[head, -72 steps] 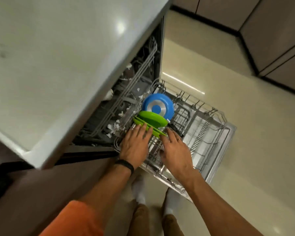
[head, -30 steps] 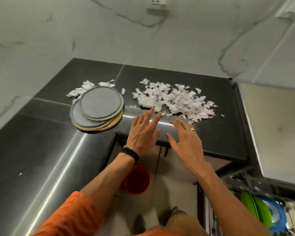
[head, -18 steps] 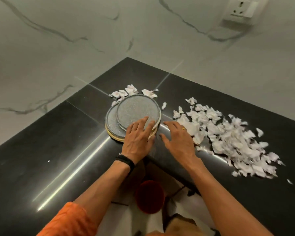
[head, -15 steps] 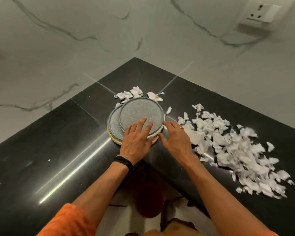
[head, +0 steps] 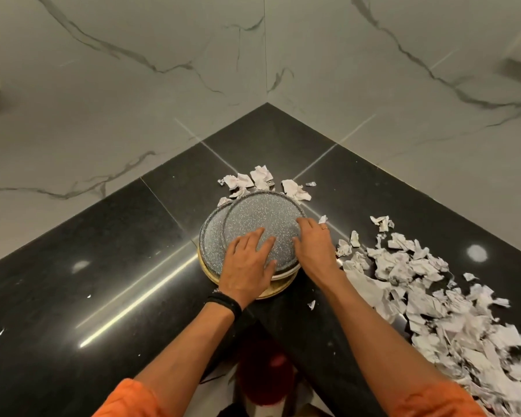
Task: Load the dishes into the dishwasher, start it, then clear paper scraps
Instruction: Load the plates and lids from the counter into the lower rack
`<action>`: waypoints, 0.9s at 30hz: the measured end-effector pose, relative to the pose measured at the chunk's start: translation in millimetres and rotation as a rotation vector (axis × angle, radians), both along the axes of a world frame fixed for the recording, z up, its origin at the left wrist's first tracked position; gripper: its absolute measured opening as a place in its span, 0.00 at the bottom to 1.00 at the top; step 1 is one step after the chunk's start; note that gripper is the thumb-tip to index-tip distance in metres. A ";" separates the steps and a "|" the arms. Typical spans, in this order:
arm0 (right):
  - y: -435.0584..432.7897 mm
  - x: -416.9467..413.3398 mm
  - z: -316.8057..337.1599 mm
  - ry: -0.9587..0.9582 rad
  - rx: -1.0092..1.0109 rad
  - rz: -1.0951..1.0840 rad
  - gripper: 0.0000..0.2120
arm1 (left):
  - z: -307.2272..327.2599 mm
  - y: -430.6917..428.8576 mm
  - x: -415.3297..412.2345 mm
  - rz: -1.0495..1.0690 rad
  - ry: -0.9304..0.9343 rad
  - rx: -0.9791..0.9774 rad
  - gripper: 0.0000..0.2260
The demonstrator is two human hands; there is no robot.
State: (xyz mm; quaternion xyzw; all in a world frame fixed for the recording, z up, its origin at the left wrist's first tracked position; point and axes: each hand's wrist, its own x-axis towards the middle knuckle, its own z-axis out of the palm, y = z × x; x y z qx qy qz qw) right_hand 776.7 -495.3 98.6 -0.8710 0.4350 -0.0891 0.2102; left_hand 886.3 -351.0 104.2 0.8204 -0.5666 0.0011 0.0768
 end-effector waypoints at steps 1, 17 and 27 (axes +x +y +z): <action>-0.6 2.0 -1.2 0.005 -0.008 -0.015 0.23 | -0.6 -2.8 2.7 -0.008 0.006 -0.005 0.23; 0.8 12.0 -0.4 -0.129 -0.013 -0.249 0.21 | 1.3 -6.7 34.5 -0.115 0.059 -0.025 0.22; 11.8 12.3 6.5 -0.128 -0.057 -0.301 0.13 | 3.2 -5.8 26.4 -0.205 0.132 0.048 0.25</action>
